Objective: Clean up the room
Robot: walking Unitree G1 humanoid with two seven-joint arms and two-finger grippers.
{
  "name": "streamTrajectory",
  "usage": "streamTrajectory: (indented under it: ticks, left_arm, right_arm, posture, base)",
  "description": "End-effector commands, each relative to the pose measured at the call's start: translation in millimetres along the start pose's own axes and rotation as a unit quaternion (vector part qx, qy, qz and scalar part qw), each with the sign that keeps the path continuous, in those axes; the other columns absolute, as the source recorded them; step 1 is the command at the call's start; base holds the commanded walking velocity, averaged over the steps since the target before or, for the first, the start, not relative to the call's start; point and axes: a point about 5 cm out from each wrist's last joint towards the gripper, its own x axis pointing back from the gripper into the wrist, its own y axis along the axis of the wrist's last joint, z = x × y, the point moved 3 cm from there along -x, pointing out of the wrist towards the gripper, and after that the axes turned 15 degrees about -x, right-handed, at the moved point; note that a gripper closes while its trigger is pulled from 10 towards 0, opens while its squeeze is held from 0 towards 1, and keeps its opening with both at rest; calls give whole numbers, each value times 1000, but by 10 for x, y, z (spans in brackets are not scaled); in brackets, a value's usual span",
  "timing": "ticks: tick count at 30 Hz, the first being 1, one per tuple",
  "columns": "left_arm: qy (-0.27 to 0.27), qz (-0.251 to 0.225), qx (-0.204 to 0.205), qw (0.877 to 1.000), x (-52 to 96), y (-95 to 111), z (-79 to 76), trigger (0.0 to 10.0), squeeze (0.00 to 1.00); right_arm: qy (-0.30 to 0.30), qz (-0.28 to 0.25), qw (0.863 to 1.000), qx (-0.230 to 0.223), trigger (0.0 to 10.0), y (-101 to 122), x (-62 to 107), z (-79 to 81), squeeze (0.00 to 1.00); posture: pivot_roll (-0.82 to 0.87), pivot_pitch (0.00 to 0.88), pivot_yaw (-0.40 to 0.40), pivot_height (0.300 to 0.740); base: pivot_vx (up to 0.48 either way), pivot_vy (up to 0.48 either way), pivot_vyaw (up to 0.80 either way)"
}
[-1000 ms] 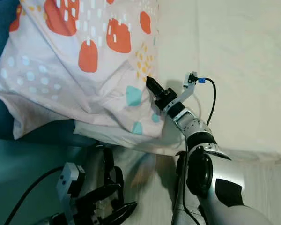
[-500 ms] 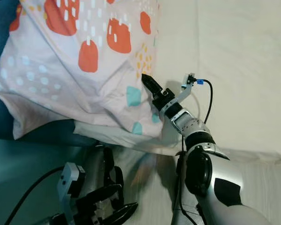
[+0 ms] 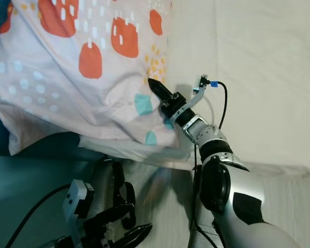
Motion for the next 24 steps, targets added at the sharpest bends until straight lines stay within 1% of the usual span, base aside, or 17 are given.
streamTrajectory:
  ticks: [1, 6, 8, 10, 11, 13, 14, 15, 16, 18, 19, 20, 21, 22, 23, 24]
  left_arm:
    - [0, 17, 14, 1000, 23, -89, -23, 10000, 0]
    - [-1, 16, 11, 1000, -2, -97, -8, 10000, 0]
    - [-1, 16, 11, 1000, -2, -97, -8, 10000, 0]
    - [0, 11, 6, 1000, -41, -97, 26, 10000, 0]
    - [0, 11, 6, 1000, -41, -97, 26, 10000, 0]
    - [4, 0, -2, 1000, -112, -74, 92, 10000, 0]
    - [4, 0, -2, 1000, -112, -74, 92, 10000, 0]
    - [6, -5, -7, 1000, -152, -66, 130, 10000, 0]
    - [6, -5, -7, 1000, -152, -66, 130, 10000, 0]
    - [11, -19, -19, 1000, -240, -29, 222, 10000, 0]
    - [12, -24, -22, 999, -269, -14, 251, 10000, 0]
    - [13, -38, -27, 999, -325, 30, 296, 10000, 0]
    - [13, -38, -27, 999, -325, 30, 296, 10000, 0]
    - [15, -44, -32, 998, -355, 50, 321, 10000, 0]
    - [15, -44, -32, 998, -355, 50, 321, 10000, 0]
    - [17, -48, -35, 998, -380, 64, 343, 10000, 0]
  right_arm:
    - [-17, 19, 1000, -18, 0, -142, 19, -101, 0]
    - [-21, 4, 1000, -1, 0, -56, 65, -107, 0]
    - [-21, 4, 1000, -1, 0, -56, 65, -107, 0]
    - [-37, -11, 999, 19, 0, 16, 75, -116, 0]
    - [-37, -11, 999, 19, 0, 16, 75, -116, 0]
    - [-61, -33, 995, 69, 0, 125, 16, -70, 0]
    - [-61, -33, 995, 69, 0, 125, 16, -70, 0]
    - [-59, -42, 994, 81, 0, 163, -32, -14, 0]
    - [-59, -42, 994, 81, 0, 163, -32, -14, 0]
    - [-59, -45, 987, 141, 0, 181, -171, 121, 0]
    - [-59, -47, 984, 163, 0, 180, -220, 176, 0]
    - [-69, -60, 972, 216, 0, 160, -306, 272, 0]
    - [-69, -60, 972, 216, 0, 160, -306, 272, 0]
    - [-75, -71, 967, 232, 0, 157, -331, 304, 0]
    - [-75, -71, 967, 232, 0, 157, -331, 304, 0]
    - [-80, -78, 963, 246, 0, 152, -349, 325, 0]
  posture:
    - [225, 648, 48, 576]
    - [216, 641, 42, 576]
    - [216, 641, 42, 576]
    - [190, 612, 25, 576]
    - [190, 612, 25, 576]
    - [173, 591, 13, 576]
    - [173, 591, 13, 576]
    - [161, 573, 6, 576]
    - [161, 573, 6, 576]
    - [114, 526, -9, 576]
    - [114, 526, -9, 576]
    - [96, 497, -16, 576]
    - [96, 497, -16, 576]
    - [88, 475, -19, 576]
    - [88, 475, -19, 576]
    - [86, 470, -20, 576]
  base:
    - [0, 0, 0]
    - [0, 0, 0]
    - [0, 0, 0]
    - [0, 0, 0]
    - [0, 0, 0]
    - [0, 0, 0]
    - [0, 0, 0]
    - [0, 0, 0]
    - [0, 0, 0]
    - [0, 0, 0]
    - [0, 0, 0]
    - [0, 0, 0]
    - [0, 0, 0]
    - [0, 0, 0]
    - [0, 0, 0]
    - [0, 0, 0]
